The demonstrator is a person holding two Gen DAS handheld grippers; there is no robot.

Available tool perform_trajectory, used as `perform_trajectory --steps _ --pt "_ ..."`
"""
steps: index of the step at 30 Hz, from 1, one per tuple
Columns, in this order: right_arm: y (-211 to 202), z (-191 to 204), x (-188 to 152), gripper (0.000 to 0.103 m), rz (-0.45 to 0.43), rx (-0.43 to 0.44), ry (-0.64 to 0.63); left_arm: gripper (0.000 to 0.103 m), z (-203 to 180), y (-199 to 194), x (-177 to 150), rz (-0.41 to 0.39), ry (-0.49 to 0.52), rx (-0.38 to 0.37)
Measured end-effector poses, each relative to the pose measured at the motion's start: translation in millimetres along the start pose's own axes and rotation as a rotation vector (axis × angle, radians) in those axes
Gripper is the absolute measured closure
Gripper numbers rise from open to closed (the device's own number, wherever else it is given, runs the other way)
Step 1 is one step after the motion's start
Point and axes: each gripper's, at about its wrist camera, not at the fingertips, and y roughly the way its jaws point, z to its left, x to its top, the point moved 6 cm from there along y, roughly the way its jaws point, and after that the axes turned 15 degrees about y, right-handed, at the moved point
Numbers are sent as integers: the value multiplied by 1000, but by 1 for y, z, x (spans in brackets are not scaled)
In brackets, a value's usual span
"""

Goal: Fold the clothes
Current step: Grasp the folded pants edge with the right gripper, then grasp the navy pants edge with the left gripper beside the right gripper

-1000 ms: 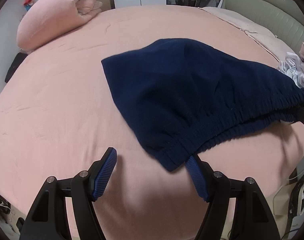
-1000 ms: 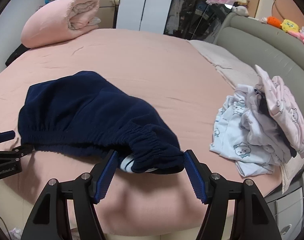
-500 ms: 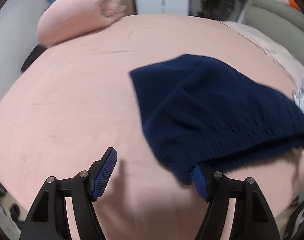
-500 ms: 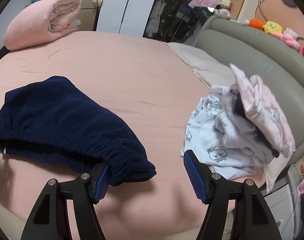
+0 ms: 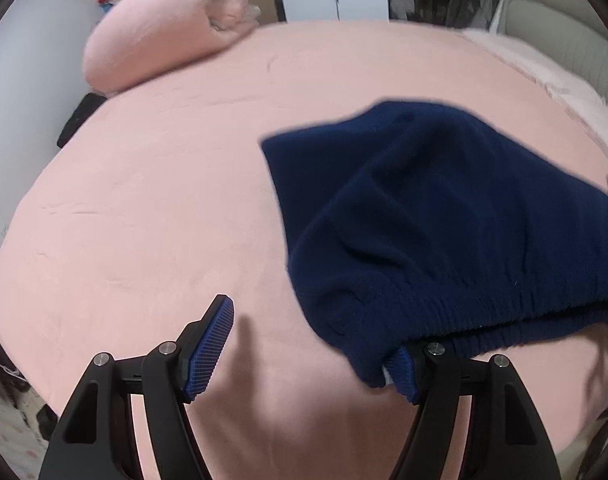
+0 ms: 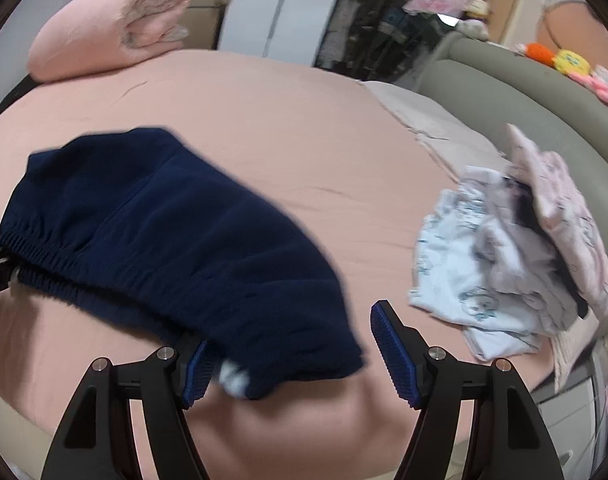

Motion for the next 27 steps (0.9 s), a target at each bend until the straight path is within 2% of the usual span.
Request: perform_trajectory --steps 1,3,9,13,17,19,20,21,24,27 --pt "3 4 -4 51 10 -2 -14 34 -3 1 0 14 9 7" --pt "10 11 -11 64 24 -5 -30 34 -5 0 1 19 14 14" --pt "25 20 -22 66 0 -6 -46 33 1 -4 3 34 -51 -41" --pt "28 12 -24 65 -25 53 -6 30 4 -9 3 31 -113 -58" --pt "28 10 -24 65 -57 72 5 32 -5 -23 10 3 -55 34" --pt "29 12 -25 64 -71 65 -9 52 -18 -32 15 -21 23 71" --pt "29 12 -25 64 -74 65 -9 73 -26 -36 18 -27 63 73" --pt "29 11 -24 64 -74 72 5 78 -34 -39 21 -29 98 75" --pt "29 9 -27 64 -86 85 7 82 -43 -49 28 -48 149 92" --pt "28 7 -28 64 -101 92 -11 83 -38 -60 28 -49 115 70"
